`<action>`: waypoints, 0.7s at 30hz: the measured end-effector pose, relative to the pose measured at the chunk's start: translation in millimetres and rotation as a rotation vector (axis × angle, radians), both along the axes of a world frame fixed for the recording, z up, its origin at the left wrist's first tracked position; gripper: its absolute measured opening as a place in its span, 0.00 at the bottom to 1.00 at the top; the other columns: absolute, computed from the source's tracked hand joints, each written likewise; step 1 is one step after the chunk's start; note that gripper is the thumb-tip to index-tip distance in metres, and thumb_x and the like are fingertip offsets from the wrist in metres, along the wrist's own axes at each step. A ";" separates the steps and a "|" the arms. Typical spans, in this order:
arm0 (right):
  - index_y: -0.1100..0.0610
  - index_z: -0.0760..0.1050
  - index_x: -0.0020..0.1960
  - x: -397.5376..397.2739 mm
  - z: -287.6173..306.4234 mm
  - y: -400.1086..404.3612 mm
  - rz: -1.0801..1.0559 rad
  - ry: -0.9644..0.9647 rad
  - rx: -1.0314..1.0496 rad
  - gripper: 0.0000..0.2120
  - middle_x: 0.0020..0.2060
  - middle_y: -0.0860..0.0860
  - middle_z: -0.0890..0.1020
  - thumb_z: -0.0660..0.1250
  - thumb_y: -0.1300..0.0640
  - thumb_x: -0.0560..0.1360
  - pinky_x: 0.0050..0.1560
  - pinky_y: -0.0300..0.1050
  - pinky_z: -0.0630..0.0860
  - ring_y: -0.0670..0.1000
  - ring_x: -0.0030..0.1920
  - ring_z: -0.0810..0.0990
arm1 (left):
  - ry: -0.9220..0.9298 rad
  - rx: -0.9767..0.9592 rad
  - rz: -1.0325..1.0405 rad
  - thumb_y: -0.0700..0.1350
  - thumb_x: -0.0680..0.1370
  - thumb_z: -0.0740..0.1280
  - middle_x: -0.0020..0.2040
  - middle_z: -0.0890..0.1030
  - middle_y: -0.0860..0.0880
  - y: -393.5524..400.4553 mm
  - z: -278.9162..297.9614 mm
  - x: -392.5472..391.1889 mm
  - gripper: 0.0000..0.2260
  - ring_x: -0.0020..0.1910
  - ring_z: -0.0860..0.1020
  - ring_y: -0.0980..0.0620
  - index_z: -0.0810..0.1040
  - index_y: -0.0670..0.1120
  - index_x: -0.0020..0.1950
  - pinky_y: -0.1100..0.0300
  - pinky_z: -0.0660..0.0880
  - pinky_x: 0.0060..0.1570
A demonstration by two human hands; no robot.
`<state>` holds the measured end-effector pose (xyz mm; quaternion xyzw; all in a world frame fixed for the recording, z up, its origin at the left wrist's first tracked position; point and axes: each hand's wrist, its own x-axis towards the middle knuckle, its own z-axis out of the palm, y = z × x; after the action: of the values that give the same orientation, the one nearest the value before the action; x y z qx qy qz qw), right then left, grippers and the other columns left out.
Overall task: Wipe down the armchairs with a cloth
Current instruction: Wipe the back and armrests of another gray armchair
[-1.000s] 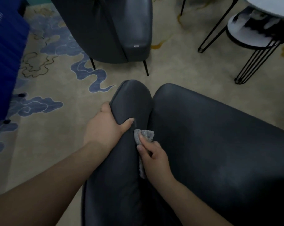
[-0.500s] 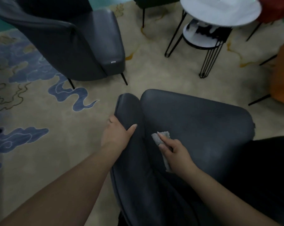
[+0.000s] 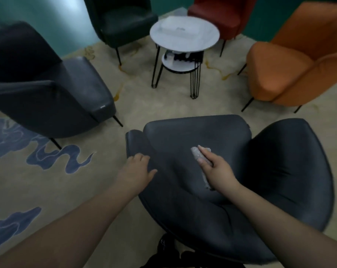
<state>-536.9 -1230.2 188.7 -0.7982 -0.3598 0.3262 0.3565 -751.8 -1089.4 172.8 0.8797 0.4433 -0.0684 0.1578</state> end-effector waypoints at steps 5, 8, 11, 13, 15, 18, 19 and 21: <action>0.42 0.69 0.69 -2.0 19.8 -32.0 -0.042 -0.036 0.010 0.20 0.61 0.53 0.76 0.65 0.51 0.78 0.59 0.34 0.64 0.46 0.59 0.75 | 0.046 0.086 -0.138 0.60 0.80 0.57 0.65 0.72 0.50 -26.4 17.5 7.9 0.22 0.63 0.69 0.47 0.69 0.50 0.69 0.52 0.70 0.60; 0.43 0.69 0.69 -4.0 25.4 -42.2 -0.075 -0.034 0.022 0.20 0.60 0.53 0.76 0.64 0.51 0.78 0.61 0.38 0.67 0.47 0.58 0.75 | 0.020 0.113 -0.142 0.59 0.79 0.58 0.64 0.73 0.50 -35.8 27.8 6.6 0.22 0.62 0.69 0.48 0.69 0.49 0.69 0.52 0.69 0.61; 0.42 0.70 0.69 -8.5 32.7 -47.8 -0.064 -0.050 0.031 0.20 0.59 0.53 0.75 0.64 0.51 0.78 0.63 0.40 0.68 0.48 0.57 0.75 | 0.031 0.157 -0.143 0.59 0.79 0.57 0.65 0.73 0.50 -45.5 40.1 -3.2 0.23 0.63 0.69 0.48 0.68 0.49 0.70 0.52 0.69 0.62; 0.42 0.69 0.69 -13.0 36.1 -52.0 -0.060 -0.077 0.041 0.20 0.57 0.53 0.74 0.64 0.51 0.78 0.62 0.39 0.68 0.48 0.56 0.76 | 0.047 0.151 -0.124 0.59 0.80 0.56 0.66 0.73 0.50 -53.8 46.9 -12.7 0.23 0.64 0.68 0.48 0.68 0.49 0.71 0.53 0.68 0.63; 0.42 0.69 0.69 -19.8 36.9 -55.8 -0.061 -0.086 0.054 0.20 0.56 0.53 0.74 0.64 0.51 0.78 0.63 0.41 0.69 0.49 0.56 0.76 | 0.055 0.161 -0.103 0.59 0.80 0.56 0.67 0.72 0.50 -64.0 50.6 -23.7 0.23 0.66 0.68 0.49 0.67 0.49 0.71 0.53 0.67 0.64; 0.43 0.69 0.69 -34.8 34.5 -56.5 -0.033 -0.083 0.066 0.20 0.58 0.54 0.75 0.63 0.50 0.78 0.65 0.45 0.70 0.48 0.57 0.76 | 0.079 0.196 -0.086 0.59 0.80 0.55 0.71 0.70 0.51 -79.1 52.7 -40.8 0.24 0.70 0.65 0.50 0.65 0.49 0.73 0.54 0.64 0.66; 0.43 0.69 0.69 -41.2 34.1 -55.2 -0.024 -0.087 0.069 0.20 0.58 0.53 0.74 0.63 0.50 0.78 0.65 0.44 0.69 0.48 0.57 0.75 | 0.092 0.207 -0.081 0.60 0.80 0.55 0.72 0.68 0.51 -82.4 53.2 -46.4 0.25 0.71 0.63 0.50 0.63 0.50 0.74 0.53 0.62 0.68; 0.43 0.69 0.69 -55.9 35.0 -49.3 -0.014 -0.084 0.075 0.19 0.58 0.53 0.73 0.63 0.50 0.78 0.63 0.40 0.68 0.46 0.56 0.74 | 0.111 0.216 -0.064 0.60 0.80 0.54 0.74 0.66 0.51 -85.4 54.4 -58.1 0.26 0.73 0.61 0.50 0.61 0.50 0.75 0.52 0.60 0.69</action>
<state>-592.9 -1279.5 223.6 -0.7997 -0.3810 0.2763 0.3728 -810.0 -1174.8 227.2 0.9001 0.4279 -0.0737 0.0354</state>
